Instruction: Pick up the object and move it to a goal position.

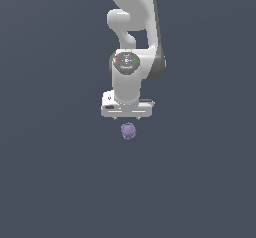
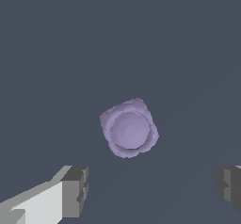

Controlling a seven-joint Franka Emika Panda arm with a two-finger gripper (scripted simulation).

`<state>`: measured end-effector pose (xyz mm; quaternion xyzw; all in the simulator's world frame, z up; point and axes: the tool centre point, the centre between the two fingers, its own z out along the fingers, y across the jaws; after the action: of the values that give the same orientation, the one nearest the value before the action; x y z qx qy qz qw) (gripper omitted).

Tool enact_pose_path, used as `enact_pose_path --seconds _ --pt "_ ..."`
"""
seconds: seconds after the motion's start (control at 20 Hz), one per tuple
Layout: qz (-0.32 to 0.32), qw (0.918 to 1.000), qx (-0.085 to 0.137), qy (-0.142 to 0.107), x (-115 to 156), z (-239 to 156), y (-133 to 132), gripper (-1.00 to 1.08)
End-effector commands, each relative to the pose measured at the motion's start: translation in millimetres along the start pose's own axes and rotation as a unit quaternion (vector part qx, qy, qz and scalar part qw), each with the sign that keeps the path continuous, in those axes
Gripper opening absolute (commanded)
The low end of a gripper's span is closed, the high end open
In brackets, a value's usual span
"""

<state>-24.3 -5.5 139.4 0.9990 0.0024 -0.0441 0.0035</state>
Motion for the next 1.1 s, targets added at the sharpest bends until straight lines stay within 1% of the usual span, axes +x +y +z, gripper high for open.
enact_pose_path --seconds 0.0,0.15,0.35,0.5,0.8,1.05 --pt "0.0 1.0 0.0 0.0 0 0 0 1.0" --pt "0.004 1.0 -0.001 -0.003 -1 1 4 1.0" --pt "0.02 0.9997 -0.003 -0.014 -7 4 22 1.0" --pt "0.027 0.9995 -0.004 -0.019 -10 5 29 1.0" --pt "0.019 0.9997 -0.003 -0.016 -9 7 27 1.0" --pt "-0.008 0.9999 -0.004 -0.009 -6 12 23 1.0"
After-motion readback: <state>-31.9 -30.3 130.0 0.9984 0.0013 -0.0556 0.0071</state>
